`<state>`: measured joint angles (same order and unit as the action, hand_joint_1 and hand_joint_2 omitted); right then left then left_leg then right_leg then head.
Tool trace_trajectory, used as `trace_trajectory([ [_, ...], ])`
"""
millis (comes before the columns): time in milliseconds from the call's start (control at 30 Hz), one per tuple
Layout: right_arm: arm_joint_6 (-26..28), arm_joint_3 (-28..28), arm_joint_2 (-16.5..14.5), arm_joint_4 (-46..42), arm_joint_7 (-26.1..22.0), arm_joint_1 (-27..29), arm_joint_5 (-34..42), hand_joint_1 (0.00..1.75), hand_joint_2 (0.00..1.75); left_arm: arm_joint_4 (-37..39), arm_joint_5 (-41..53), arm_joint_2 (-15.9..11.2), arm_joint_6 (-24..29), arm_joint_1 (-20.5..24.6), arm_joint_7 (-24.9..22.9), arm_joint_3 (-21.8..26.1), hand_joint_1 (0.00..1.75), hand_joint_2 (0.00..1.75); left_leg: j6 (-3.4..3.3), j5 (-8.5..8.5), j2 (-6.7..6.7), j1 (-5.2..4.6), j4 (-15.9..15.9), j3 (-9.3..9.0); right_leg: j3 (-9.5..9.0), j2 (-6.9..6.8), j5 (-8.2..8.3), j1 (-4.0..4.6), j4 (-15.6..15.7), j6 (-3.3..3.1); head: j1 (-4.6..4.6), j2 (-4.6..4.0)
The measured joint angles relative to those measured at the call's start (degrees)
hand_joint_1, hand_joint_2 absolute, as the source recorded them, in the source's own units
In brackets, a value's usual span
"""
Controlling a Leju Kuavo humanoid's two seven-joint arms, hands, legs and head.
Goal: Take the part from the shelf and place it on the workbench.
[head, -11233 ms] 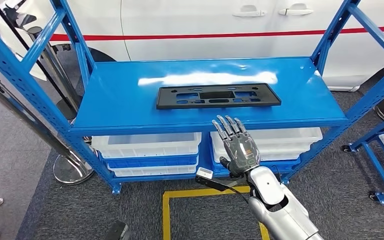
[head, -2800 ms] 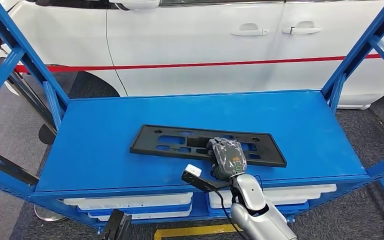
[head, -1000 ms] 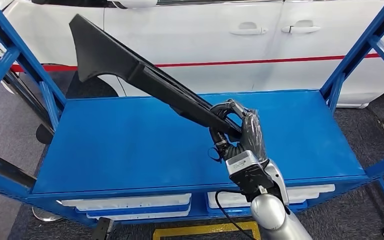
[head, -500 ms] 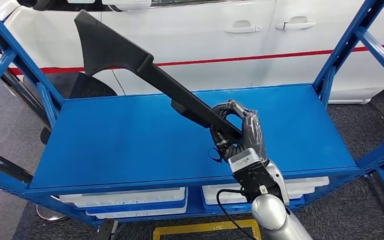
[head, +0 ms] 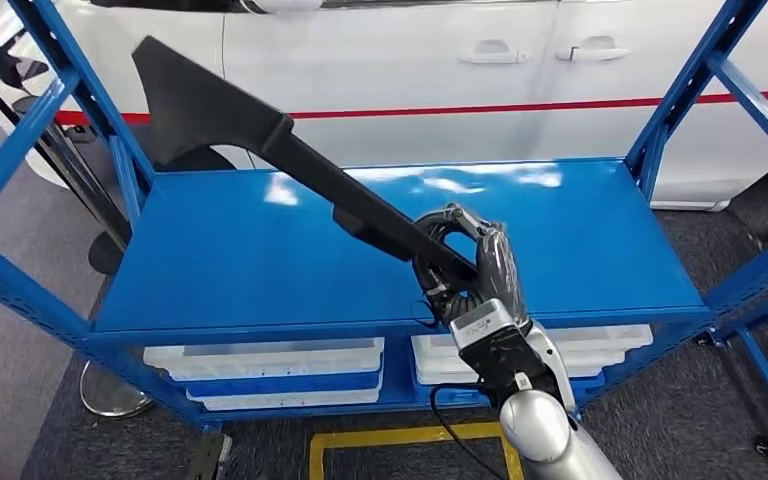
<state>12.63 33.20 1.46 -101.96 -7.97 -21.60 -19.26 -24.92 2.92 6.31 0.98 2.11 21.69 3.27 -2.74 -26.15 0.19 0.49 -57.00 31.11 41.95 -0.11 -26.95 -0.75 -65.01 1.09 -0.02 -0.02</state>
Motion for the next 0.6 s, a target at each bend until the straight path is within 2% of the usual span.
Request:
trace_trajectory([
  [33,-0.05,0.01,0.00,0.14,-0.12,0.03,0.30,1.75,1.75,0.00,-0.02,0.03,-0.01,-0.01,-0.04,0.03,0.00,1.75,-0.14,0.66,0.04,-0.01,-0.04,0.91,0.68,0.00,-2.89,-0.05,-3.60,0.17,0.01,0.00],
  [67,-0.14,0.02,0.00,0.30,-0.22,0.09,0.72,1.75,1.75,0.00,-0.02,0.07,-0.03,-0.08,-0.15,0.04,0.00,1.75,-0.13,1.32,0.10,-0.01,-0.11,1.86,0.96,0.00,-4.60,-0.11,-6.85,0.35,0.01,0.00],
  [100,-0.25,0.02,0.00,0.47,-0.27,0.14,1.19,1.75,1.75,0.00,-0.02,0.12,-0.05,-0.18,-0.26,0.05,0.00,1.75,-0.03,1.97,0.16,0.00,-0.23,2.86,0.57,-0.01,-4.87,-0.17,-8.82,0.50,0.01,0.00],
  [133,-0.39,0.02,0.00,0.60,-0.25,0.19,1.60,1.75,1.75,0.00,-0.02,0.16,-0.07,-0.29,-0.38,0.05,0.00,1.75,0.11,2.57,0.19,0.02,-0.41,3.85,-0.62,-0.01,-4.00,-0.26,-9.15,0.59,0.00,0.00],
  [167,-0.54,0.02,0.00,0.70,-0.22,0.22,1.91,1.75,1.75,-0.02,-0.03,0.21,-0.08,-0.41,-0.54,0.05,0.00,1.75,0.31,3.10,0.21,0.06,-0.66,4.81,-2.72,-0.02,-2.58,-0.37,-7.63,0.63,0.01,0.00],
  [200,-0.73,0.02,0.00,0.75,-0.20,0.22,2.09,1.75,1.75,-0.05,-0.05,0.27,-0.09,-0.51,-0.67,0.05,0.00,1.75,0.57,3.53,0.21,0.09,-1.01,5.63,-5.59,-0.02,-1.77,-0.47,-4.48,0.58,-0.01,0.00],
  [233,-0.95,0.04,-0.01,0.78,-0.18,0.21,2.17,1.75,1.75,-0.16,-0.07,0.32,-0.09,-0.61,-0.80,0.05,0.00,1.75,0.87,3.88,0.20,0.05,-1.39,6.35,-8.59,0.01,-1.90,-0.42,-0.56,0.47,0.00,0.00],
  [267,-1.12,0.06,-0.01,0.78,-0.16,0.22,2.20,1.75,1.75,-0.28,-0.09,0.35,-0.09,-0.70,-0.92,0.05,0.00,1.75,1.23,4.27,0.18,0.00,-1.64,6.82,-10.85,0.06,-2.45,-0.30,2.66,0.23,-0.03,0.00],
  [300,-1.26,0.08,0.00,0.79,-0.16,0.24,2.20,1.75,1.75,-0.39,-0.13,0.37,-0.09,-0.77,-1.01,0.05,0.00,1.75,1.61,4.69,0.17,-0.05,-1.79,7.10,-12.18,0.12,-3.21,-0.14,4.89,-0.07,-0.04,0.00],
  [333,-1.31,0.12,0.01,0.81,-0.15,0.28,2.18,1.75,1.75,-0.49,-0.19,0.38,-0.09,-0.85,-1.09,0.05,0.00,1.75,1.98,5.17,0.15,-0.07,-1.75,7.26,-12.52,0.18,-3.47,0.10,5.84,-0.43,-0.05,0.00],
  [400,-1.34,0.18,0.02,0.92,-0.13,0.34,2.11,1.75,1.75,-0.54,-0.38,0.37,-0.09,-1.02,-1.22,0.04,0.00,1.75,2.66,5.58,0.04,0.12,-1.76,7.51,-11.84,0.04,-2.58,0.10,6.08,-1.39,-0.04,0.00],
  [433,-1.36,0.23,0.01,0.98,-0.12,0.35,2.08,1.75,1.75,-0.56,-0.51,0.37,-0.09,-1.14,-1.30,0.03,0.00,1.75,2.93,4.46,-0.02,0.27,-2.58,7.94,-11.40,-0.10,-1.93,0.05,6.21,-1.95,-0.07,0.00],
  [467,-1.41,0.30,0.00,1.04,-0.10,0.36,2.06,1.75,1.75,-0.58,-0.63,0.37,-0.09,-1.25,-1.36,0.03,0.00,1.75,3.18,2.24,-0.07,0.39,-4.54,8.65,-10.79,-0.25,-1.22,-0.05,6.36,-2.43,-0.09,0.00],
  [500,-1.49,0.38,-0.01,1.09,-0.08,0.36,2.02,1.75,1.75,-0.62,-0.71,0.37,-0.09,-1.33,-1.43,0.03,0.00,1.75,3.41,-0.75,-0.07,0.50,-7.58,9.56,-10.09,-0.35,-0.54,-0.03,6.38,-2.77,-0.11,0.00],
  [533,-1.59,0.46,-0.02,1.15,-0.04,0.39,1.97,1.75,1.75,-0.67,-0.79,0.38,-0.09,-1.38,-1.48,0.03,0.00,1.75,3.62,-3.63,-0.06,0.52,-11.26,10.48,-9.26,-0.36,0.12,0.04,6.36,-2.96,-0.14,0.00],
  [567,-1.72,0.56,-0.02,1.22,0.00,0.45,1.93,1.75,1.75,-0.71,-0.84,0.38,-0.09,-1.42,-1.53,0.03,0.00,1.75,3.78,-5.60,-0.06,0.54,-14.77,11.09,-8.41,-0.38,0.76,0.13,6.32,-3.02,-0.14,0.00],
  [600,-1.88,0.65,-0.02,1.28,0.06,0.52,1.91,1.75,1.75,-0.74,-0.89,0.38,-0.10,-1.44,-1.60,0.02,0.00,1.75,3.84,-6.25,-0.06,0.54,-17.10,11.08,-7.56,-0.40,1.40,0.25,6.28,-3.04,-0.14,0.00],
])
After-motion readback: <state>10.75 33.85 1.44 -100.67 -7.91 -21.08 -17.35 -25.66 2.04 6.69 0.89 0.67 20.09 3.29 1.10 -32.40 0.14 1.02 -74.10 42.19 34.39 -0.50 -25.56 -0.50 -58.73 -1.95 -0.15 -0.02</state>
